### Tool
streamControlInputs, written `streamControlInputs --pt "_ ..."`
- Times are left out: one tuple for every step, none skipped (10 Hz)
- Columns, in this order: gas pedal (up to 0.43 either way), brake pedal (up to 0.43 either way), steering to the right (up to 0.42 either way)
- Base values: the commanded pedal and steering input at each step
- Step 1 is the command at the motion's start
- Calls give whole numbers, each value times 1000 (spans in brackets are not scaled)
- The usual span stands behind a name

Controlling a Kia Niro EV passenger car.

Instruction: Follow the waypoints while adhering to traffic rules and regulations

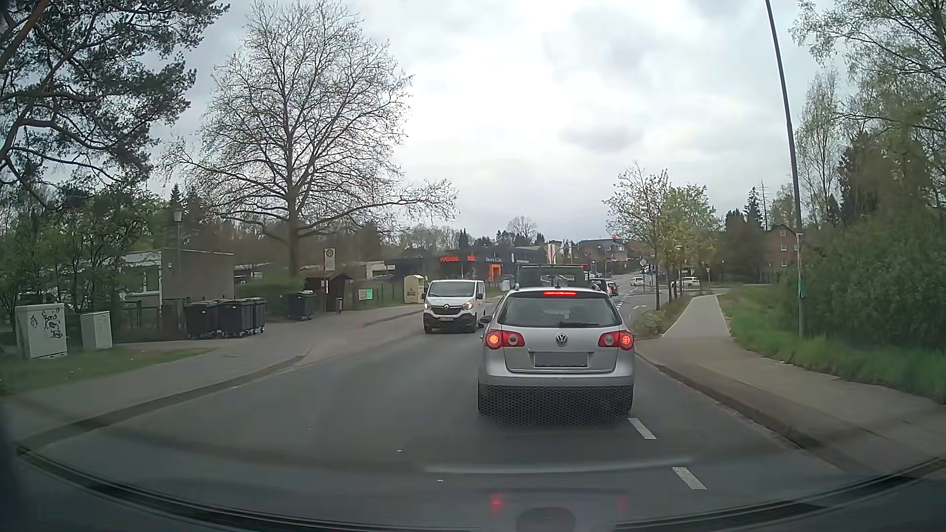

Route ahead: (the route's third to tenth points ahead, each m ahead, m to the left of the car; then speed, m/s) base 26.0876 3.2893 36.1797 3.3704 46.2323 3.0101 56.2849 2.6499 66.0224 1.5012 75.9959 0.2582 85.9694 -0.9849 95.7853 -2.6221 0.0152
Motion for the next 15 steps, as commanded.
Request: streamControlInputs --pt "0 0 2" --pt "0 0 3" --pt "0 0 5" --pt "0 0 11" --pt "0 0 17" --pt "0 0 23" --pt "0 0 23" --pt "0 0 23" --pt "0 0 22" --pt "0 0 21" --pt "0 0 20" --pt "0 0 20" --pt "0 0 20" --pt "0 0 20" --pt "0 0 20"
